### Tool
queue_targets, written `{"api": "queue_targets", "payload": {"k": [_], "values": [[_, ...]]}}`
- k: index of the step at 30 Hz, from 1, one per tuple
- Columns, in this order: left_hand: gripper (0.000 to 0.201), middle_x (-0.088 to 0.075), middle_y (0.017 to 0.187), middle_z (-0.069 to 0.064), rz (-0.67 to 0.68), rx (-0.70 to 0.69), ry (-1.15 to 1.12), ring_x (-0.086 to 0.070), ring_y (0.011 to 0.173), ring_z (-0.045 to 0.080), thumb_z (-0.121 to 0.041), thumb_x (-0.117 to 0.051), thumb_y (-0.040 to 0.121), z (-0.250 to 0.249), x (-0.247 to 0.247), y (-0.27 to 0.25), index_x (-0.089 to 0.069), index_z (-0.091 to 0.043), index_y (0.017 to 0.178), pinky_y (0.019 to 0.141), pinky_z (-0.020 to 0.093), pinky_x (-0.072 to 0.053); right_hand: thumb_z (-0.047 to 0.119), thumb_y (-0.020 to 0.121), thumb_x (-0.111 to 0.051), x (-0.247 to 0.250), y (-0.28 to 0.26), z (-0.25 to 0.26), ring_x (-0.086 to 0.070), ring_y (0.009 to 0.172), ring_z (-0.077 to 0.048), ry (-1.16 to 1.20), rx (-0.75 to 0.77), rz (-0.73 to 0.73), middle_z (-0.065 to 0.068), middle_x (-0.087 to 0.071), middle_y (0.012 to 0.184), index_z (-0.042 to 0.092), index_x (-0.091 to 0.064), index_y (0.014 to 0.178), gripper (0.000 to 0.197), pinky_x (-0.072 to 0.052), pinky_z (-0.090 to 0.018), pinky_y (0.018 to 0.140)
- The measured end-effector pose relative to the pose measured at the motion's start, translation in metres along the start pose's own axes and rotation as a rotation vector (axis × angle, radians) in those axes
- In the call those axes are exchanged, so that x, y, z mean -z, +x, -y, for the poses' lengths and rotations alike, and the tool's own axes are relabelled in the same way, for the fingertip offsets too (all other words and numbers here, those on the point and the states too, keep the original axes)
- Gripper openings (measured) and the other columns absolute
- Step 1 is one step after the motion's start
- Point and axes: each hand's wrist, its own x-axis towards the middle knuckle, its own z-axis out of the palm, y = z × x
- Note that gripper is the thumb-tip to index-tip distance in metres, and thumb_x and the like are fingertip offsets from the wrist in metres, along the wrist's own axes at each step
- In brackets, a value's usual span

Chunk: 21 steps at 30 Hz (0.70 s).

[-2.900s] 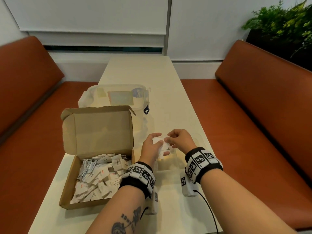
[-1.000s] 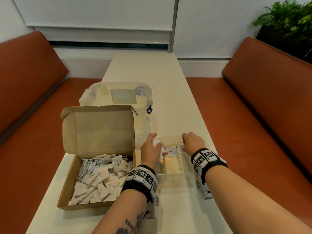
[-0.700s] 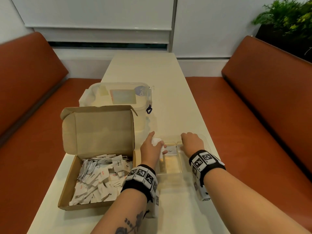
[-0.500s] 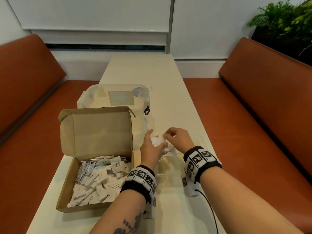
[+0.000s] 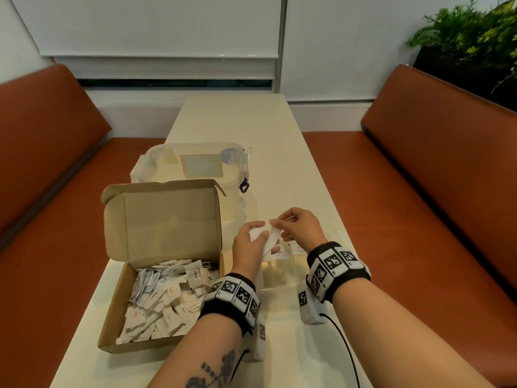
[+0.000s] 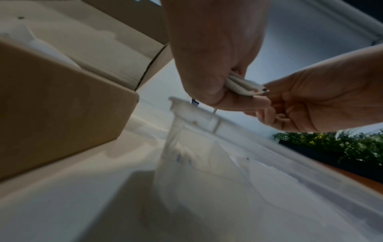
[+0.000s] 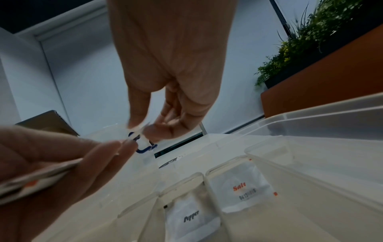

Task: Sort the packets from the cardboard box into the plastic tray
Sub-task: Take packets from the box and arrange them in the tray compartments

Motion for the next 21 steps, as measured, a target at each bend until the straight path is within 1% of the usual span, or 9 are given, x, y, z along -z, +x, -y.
{"api": "queue_targets", "payload": {"k": [1, 3, 4, 7, 8, 10, 14, 18, 21], "values": [[0.017, -0.057, 0.107, -0.003, -0.035, -0.025, 0.046, -0.068, 0.088, 0.015, -0.005, -0.059, 0.09, 0.001, 0.001, 0.001, -0.062, -0.018, 0.1, 0.073, 0.033, -0.059, 0.017, 0.074, -0.08, 0.0, -0.001, 0.0, -0.06, 0.056, -0.015, 0.016, -0.023, 0.008, -0.004, -0.065, 0.068, 0.005, -0.062, 0.088, 0.026, -0.05, -0.021, 0.052], [0.016, -0.059, 0.111, -0.002, -0.07, -0.067, 0.146, -0.06, 0.102, 0.016, -0.008, -0.06, 0.09, 0.001, 0.002, 0.003, -0.061, -0.021, 0.1, 0.09, 0.038, -0.053, 0.01, 0.072, -0.08, 0.0, -0.002, 0.0, -0.062, 0.057, -0.015, 0.033, -0.049, 0.047, -0.008, -0.064, 0.069, 0.006, -0.058, 0.086, 0.026, -0.051, -0.02, 0.052], [0.016, -0.06, 0.11, -0.002, -0.066, -0.069, 0.154, -0.06, 0.101, 0.016, -0.009, -0.06, 0.09, 0.001, 0.002, 0.003, -0.061, -0.022, 0.1, 0.088, 0.037, -0.053, 0.005, 0.072, -0.079, 0.0, -0.003, 0.0, -0.062, 0.057, -0.014, 0.049, -0.048, 0.058, -0.009, -0.064, 0.069, 0.007, -0.057, 0.083, 0.025, -0.052, -0.019, 0.052], [0.015, -0.06, 0.099, 0.001, 0.003, -0.011, 0.033, -0.068, 0.08, 0.016, -0.005, -0.059, 0.091, 0.0, -0.002, -0.001, -0.06, -0.018, 0.097, 0.061, 0.028, -0.058, 0.0, 0.073, -0.077, 0.004, -0.003, 0.0, -0.06, 0.056, -0.015, 0.096, -0.013, 0.046, -0.009, -0.063, 0.068, 0.006, -0.059, 0.076, 0.019, -0.054, -0.021, 0.057], [0.015, -0.061, 0.098, 0.006, 0.014, 0.001, 0.009, -0.07, 0.074, 0.018, -0.004, -0.058, 0.091, 0.0, -0.002, -0.002, -0.06, -0.017, 0.098, 0.057, 0.028, -0.057, 0.0, 0.074, -0.076, 0.005, -0.003, 0.0, -0.059, 0.057, -0.016, 0.1, -0.003, 0.039, -0.009, -0.063, 0.069, 0.005, -0.061, 0.075, 0.015, -0.055, -0.022, 0.06], [0.016, -0.062, 0.1, 0.011, 0.005, 0.003, -0.006, -0.07, 0.069, 0.018, -0.003, -0.055, 0.093, 0.001, -0.002, -0.004, -0.058, -0.015, 0.103, 0.056, 0.027, -0.057, 0.002, 0.077, -0.074, 0.009, -0.002, 0.0, -0.06, 0.062, -0.017, 0.092, 0.004, 0.02, -0.009, -0.064, 0.073, 0.002, -0.066, 0.08, 0.009, -0.056, -0.023, 0.063], [0.021, -0.057, 0.1, 0.003, -0.072, -0.011, -0.013, -0.067, 0.07, 0.021, 0.0, -0.053, 0.093, 0.002, -0.001, -0.002, -0.058, -0.012, 0.109, 0.054, 0.025, -0.057, 0.006, 0.082, -0.069, 0.019, 0.0, -0.005, -0.058, 0.062, -0.01, -0.046, 0.033, -0.034, -0.004, -0.064, 0.075, 0.001, -0.07, 0.093, 0.012, -0.049, -0.012, 0.054], [0.024, -0.054, 0.095, 0.001, -0.096, 0.014, 0.002, -0.066, 0.07, 0.022, 0.003, -0.052, 0.093, 0.002, 0.0, -0.001, -0.056, -0.012, 0.111, 0.051, 0.025, -0.056, 0.008, 0.086, -0.065, 0.027, 0.001, -0.011, -0.055, 0.064, -0.012, -0.276, 0.057, -0.033, -0.002, -0.063, 0.071, 0.003, -0.07, 0.092, 0.009, -0.049, -0.021, 0.065], [0.032, -0.052, 0.099, 0.0, -0.113, 0.019, 0.074, -0.066, 0.071, 0.021, 0.002, -0.05, 0.094, 0.003, 0.0, -0.003, -0.053, -0.015, 0.121, 0.051, 0.023, -0.057, 0.005, 0.087, -0.06, 0.03, 0.003, -0.017, -0.062, 0.087, -0.019, -0.506, 0.079, -0.01, -0.008, -0.069, 0.092, 0.004, -0.071, 0.097, 0.015, -0.048, -0.026, 0.079]]}}
